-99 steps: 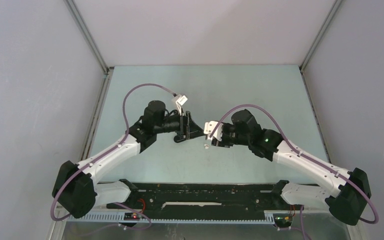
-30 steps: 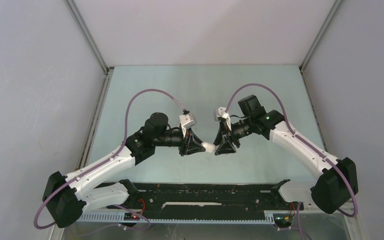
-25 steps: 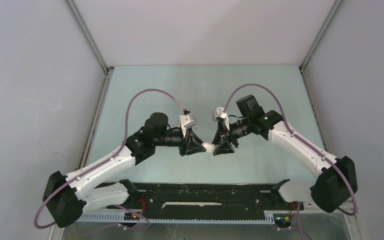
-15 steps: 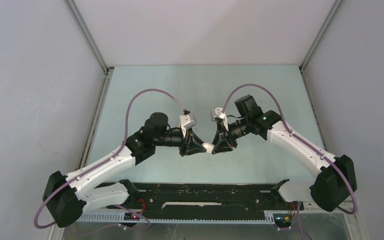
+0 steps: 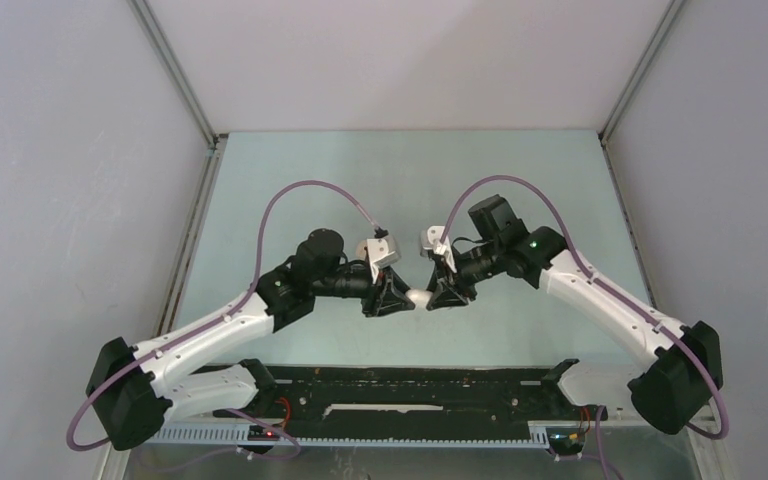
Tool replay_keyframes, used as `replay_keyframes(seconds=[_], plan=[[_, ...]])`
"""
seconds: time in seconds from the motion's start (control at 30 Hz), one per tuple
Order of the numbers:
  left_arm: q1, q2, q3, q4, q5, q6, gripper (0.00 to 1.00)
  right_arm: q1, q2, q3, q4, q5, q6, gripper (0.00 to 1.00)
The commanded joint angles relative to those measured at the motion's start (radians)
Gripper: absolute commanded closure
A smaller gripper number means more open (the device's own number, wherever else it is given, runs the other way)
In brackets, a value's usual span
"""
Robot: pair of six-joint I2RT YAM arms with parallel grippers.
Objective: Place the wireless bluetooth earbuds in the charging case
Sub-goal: Pick up the charging case at the center of the board.
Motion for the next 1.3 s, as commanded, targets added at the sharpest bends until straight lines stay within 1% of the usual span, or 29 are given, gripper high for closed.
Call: replay_keyframes(seconds=[0.0, 0.13, 0.3, 0.57, 0.93, 1.13, 1.27], plan=[[-0.021, -0.003, -0.012, 0.001, -0.004, 0.080, 0.63, 0.003, -0.052, 0.038, 0.001, 0.037, -0.032, 0.83], [-0.031, -0.008, -0.021, 0.008, -0.008, 0.094, 0.63, 0.011, -0.059, 0.039, -0.004, 0.050, -0.041, 0.82], [-0.036, -0.003, -0.021, 0.006, -0.006, 0.099, 0.66, 0.034, -0.069, 0.039, -0.013, 0.089, -0.056, 0.82], [-0.041, 0.013, -0.017, -0.001, -0.003, 0.099, 0.66, 0.052, -0.071, 0.058, -0.037, 0.112, -0.071, 0.82], [-0.047, 0.012, -0.023, 0.023, 0.003, 0.090, 0.61, 0.067, -0.065, 0.065, -0.027, 0.126, -0.054, 0.82], [-0.046, 0.017, -0.023, 0.028, 0.012, 0.084, 0.63, 0.068, -0.073, 0.065, -0.018, 0.127, -0.041, 0.82], [-0.046, 0.020, -0.021, 0.028, 0.012, 0.080, 0.66, 0.067, -0.073, 0.065, -0.016, 0.129, -0.036, 0.81]])
